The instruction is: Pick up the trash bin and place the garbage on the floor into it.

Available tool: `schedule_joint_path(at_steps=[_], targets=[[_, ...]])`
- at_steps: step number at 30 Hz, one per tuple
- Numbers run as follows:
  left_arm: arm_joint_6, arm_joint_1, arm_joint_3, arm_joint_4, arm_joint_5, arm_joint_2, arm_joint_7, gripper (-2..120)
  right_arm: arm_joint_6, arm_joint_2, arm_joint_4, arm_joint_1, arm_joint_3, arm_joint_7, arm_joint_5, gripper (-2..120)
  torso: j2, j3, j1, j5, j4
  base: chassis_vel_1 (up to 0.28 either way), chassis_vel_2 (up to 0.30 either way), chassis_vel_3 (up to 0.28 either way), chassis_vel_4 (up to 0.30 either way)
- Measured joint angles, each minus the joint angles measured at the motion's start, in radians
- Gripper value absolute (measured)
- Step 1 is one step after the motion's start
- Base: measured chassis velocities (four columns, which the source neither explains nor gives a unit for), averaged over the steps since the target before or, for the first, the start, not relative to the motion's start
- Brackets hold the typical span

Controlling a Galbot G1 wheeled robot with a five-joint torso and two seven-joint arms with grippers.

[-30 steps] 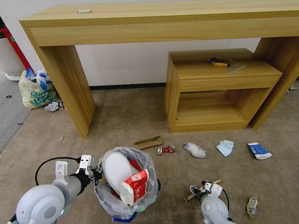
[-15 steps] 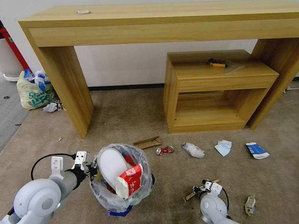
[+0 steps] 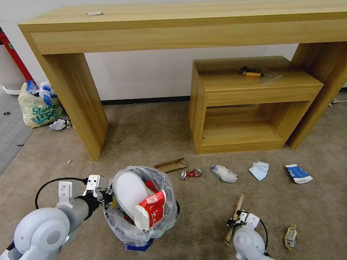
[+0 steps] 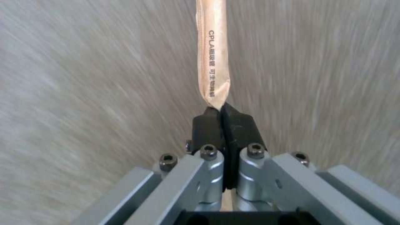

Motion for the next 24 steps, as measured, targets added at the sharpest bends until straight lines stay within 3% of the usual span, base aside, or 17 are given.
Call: schedule_joint_path(at_steps=[1, 3, 8, 12, 13, 16, 21, 24], targets=[[0.000, 0.002, -0.001, -0.002, 0.000, 0.000, 0.000, 0, 0.003, -0.008, 0.043, -0.010, 0.004, -0.001, -0.016, 0, 0.000, 0.000, 0.000, -0.0014, -0.0004, 0.000, 0.000, 0.000, 0.000], [0.000, 0.004, -0.001, -0.005, 0.001, 0.000, 0.000, 0, 0.001, -0.022, 0.126, -0.028, 0.009, -0.006, -0.038, 0, 0.000, 0.000, 0.000, -0.0008, -0.0013, 0.000, 0.000, 0.000, 0.000], [0.000, 0.005, 0.002, -0.011, 0.002, -0.001, -0.001, 0, -0.010, -0.041, 0.276, -0.049, 0.034, -0.064, -0.148, 0, 0.000, 0.000, 0.000, -0.0016, -0.0012, 0.000, 0.000, 0.000, 0.000], [0.000, 0.006, 0.011, -0.014, 0.003, -0.001, -0.002, 0, -0.018, -0.071, 0.406, -0.033, 0.072, -0.246, -0.266, 0, 0.000, -0.001, 0.000, -0.0019, -0.0014, 0.000, 0.000, 0.000, 0.000], [0.000, 0.006, 0.011, -0.014, 0.003, -0.001, -0.002, 0, -0.018, -0.071, 0.406, -0.033, 0.072, -0.246, -0.266, 0, 0.000, -0.001, 0.000, -0.0019, -0.0014, 0.000, 0.000, 0.000, 0.000], [0.000, 0.001, 0.024, -0.001, 0.009, 0.003, -0.002, 0, 0.005, -0.154, 0.469, 0.054, 0.057, -0.415, -0.253, 0, 0.000, 0.000, 0.000, -0.0024, -0.0014, 0.000, 0.000, 0.000, 0.000], [0.000, -0.015, 0.030, 0.013, 0.008, 0.010, -0.002, 0, 0.027, -0.213, 0.505, 0.171, -0.004, -0.500, -0.185, 0, 0.000, -0.001, 0.000, -0.0022, -0.0012, 0.000, 0.000, 0.000, 0.000], [0.000, -0.047, 0.041, 0.038, -0.007, 0.024, -0.003, 0, 0.029, -0.252, 0.520, 0.318, -0.114, -0.582, -0.108, 0, 0.000, 0.000, 0.000, -0.0023, -0.0012, 0.000, 0.000, 0.000, 0.000]])
